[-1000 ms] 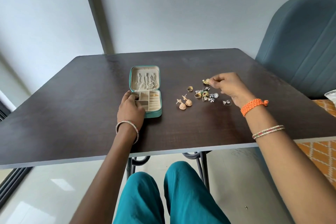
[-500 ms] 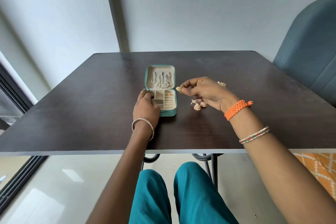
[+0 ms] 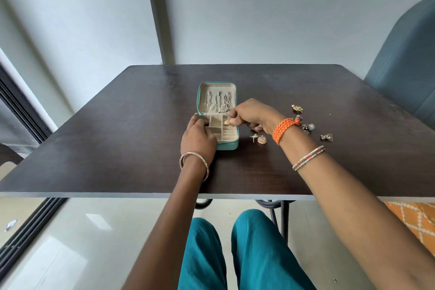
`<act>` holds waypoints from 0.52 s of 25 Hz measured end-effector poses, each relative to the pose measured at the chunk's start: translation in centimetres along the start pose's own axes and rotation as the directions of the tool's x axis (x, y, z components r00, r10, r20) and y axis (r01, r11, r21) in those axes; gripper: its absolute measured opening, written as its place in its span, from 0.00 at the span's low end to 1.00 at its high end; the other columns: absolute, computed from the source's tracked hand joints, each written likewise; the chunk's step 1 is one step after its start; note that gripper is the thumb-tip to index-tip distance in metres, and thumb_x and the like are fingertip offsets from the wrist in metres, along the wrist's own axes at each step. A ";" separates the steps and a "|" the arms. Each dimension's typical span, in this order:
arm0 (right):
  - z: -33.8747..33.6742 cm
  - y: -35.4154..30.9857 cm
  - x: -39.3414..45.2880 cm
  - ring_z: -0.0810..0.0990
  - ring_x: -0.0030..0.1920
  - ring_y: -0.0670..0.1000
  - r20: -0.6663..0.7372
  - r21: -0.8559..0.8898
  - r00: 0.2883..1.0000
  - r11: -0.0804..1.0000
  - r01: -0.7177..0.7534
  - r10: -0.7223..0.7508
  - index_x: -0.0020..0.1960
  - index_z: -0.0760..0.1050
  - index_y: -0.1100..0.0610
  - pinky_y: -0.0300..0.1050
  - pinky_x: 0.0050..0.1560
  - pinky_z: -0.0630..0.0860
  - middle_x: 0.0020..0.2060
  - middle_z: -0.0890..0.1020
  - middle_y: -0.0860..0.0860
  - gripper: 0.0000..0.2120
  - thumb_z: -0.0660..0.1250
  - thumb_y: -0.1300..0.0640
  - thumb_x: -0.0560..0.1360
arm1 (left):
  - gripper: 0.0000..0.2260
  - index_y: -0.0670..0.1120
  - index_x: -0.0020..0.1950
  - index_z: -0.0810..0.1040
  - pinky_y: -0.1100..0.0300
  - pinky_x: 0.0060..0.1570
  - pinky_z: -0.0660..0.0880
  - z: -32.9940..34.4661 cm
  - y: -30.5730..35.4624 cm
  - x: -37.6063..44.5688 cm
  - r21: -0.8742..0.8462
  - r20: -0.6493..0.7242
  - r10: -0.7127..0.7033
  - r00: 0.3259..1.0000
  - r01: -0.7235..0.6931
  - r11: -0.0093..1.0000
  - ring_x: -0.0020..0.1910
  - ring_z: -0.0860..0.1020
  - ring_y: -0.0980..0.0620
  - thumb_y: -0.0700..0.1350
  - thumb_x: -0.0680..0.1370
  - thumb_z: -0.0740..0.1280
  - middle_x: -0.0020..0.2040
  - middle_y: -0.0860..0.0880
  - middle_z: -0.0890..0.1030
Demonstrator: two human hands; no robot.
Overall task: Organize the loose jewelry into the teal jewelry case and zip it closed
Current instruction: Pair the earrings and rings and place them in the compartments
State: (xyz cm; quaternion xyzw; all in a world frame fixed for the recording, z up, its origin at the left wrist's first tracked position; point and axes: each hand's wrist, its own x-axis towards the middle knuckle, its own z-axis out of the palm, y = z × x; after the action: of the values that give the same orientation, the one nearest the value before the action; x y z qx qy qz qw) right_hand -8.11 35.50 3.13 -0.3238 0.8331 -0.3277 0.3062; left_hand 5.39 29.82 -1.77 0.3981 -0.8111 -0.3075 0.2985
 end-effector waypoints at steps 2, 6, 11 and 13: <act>0.1 0.2 0.3 0.56 0.25 0.46 0.003 -0.016 1.000 0.999 -0.030 0.030 0.36 0.77 0.52 0.33 0.21 0.53 0.33 0.69 0.50 0.10 0.66 0.63 0.74 | 0.15 0.41 0.60 0.76 0.62 0.57 0.67 0.0 0.0 0.0 -0.001 0.000 -0.005 1.000 0.005 1.000 0.64 0.72 0.47 0.37 0.77 0.56 0.72 0.52 0.67; 0.2 0.3 -0.2 0.57 0.22 0.45 -0.003 0.002 1.000 1.000 -0.002 0.002 0.36 0.77 0.53 0.33 0.20 0.53 0.27 0.69 0.48 0.10 0.66 0.63 0.74 | 0.15 0.41 0.61 0.76 0.61 0.58 0.67 0.0 0.0 0.0 0.005 0.001 -0.006 1.000 0.006 1.000 0.63 0.73 0.47 0.37 0.77 0.56 0.72 0.52 0.66; -0.1 0.3 -1.0 0.75 0.29 0.38 -0.114 -0.057 0.975 0.981 0.185 -0.191 0.39 0.76 0.57 0.33 0.28 0.68 0.34 0.80 0.46 0.06 0.73 0.64 0.70 | 0.15 0.41 0.60 0.76 0.61 0.58 0.68 0.0 0.0 0.0 -0.002 -0.001 -0.009 1.000 0.009 1.000 0.63 0.73 0.47 0.37 0.77 0.56 0.72 0.52 0.67; 0.0 0.2 -0.8 0.76 0.40 0.46 -0.174 -0.105 0.964 0.978 0.183 -0.199 0.37 0.75 0.54 0.39 0.39 0.70 0.40 0.80 0.48 0.09 0.74 0.62 0.69 | 0.15 0.41 0.60 0.76 0.60 0.58 0.68 -0.1 0.0 0.0 0.002 0.002 -0.007 1.000 0.007 1.000 0.63 0.73 0.47 0.37 0.77 0.56 0.72 0.52 0.67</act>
State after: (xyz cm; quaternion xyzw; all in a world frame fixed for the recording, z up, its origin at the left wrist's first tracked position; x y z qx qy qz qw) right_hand -7.68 36.18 3.17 -0.3841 0.8363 -0.3472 0.1805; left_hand 5.49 29.81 -1.77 0.4010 -0.8102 -0.3083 0.2961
